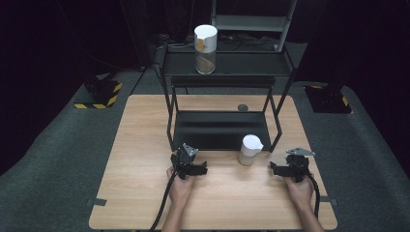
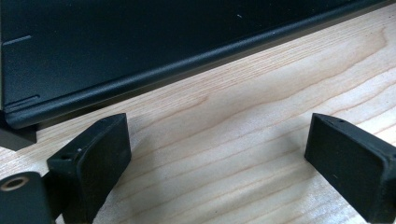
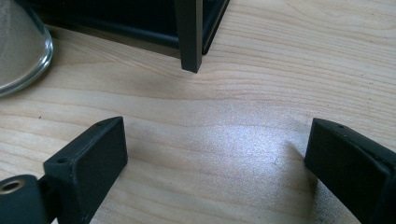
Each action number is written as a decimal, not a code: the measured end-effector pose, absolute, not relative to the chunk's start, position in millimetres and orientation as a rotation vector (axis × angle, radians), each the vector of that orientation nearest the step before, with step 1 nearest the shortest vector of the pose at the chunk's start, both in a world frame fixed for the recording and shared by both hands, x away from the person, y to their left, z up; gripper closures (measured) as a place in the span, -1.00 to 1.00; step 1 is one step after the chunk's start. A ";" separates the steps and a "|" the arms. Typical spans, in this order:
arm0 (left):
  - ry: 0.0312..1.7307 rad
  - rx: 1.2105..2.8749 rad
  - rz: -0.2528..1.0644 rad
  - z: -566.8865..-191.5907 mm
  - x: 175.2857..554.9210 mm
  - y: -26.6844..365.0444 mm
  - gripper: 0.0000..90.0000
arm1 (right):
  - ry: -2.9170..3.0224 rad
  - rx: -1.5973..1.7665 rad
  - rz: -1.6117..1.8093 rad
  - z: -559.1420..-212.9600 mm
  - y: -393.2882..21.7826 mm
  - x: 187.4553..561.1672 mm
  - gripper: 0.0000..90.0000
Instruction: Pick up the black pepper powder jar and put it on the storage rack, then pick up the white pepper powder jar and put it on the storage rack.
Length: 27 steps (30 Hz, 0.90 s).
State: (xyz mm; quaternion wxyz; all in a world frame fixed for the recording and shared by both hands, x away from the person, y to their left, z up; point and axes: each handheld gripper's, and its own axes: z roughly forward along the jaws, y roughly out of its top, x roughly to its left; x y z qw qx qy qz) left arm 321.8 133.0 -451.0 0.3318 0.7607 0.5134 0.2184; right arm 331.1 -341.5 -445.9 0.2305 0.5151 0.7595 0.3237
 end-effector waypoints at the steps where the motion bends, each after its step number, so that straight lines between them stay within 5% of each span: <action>1: 1.342 1.989 0.571 -450.8 321.8 133.0 -0.85 | 2.089 1.416 0.890 -445.9 -341.5 331.1 -0.89; 27: 1.343 1.988 0.569 -450.9 321.9 133.1 -0.85 | 2.110 1.419 0.882 -443.1 -340.7 332.3 -0.91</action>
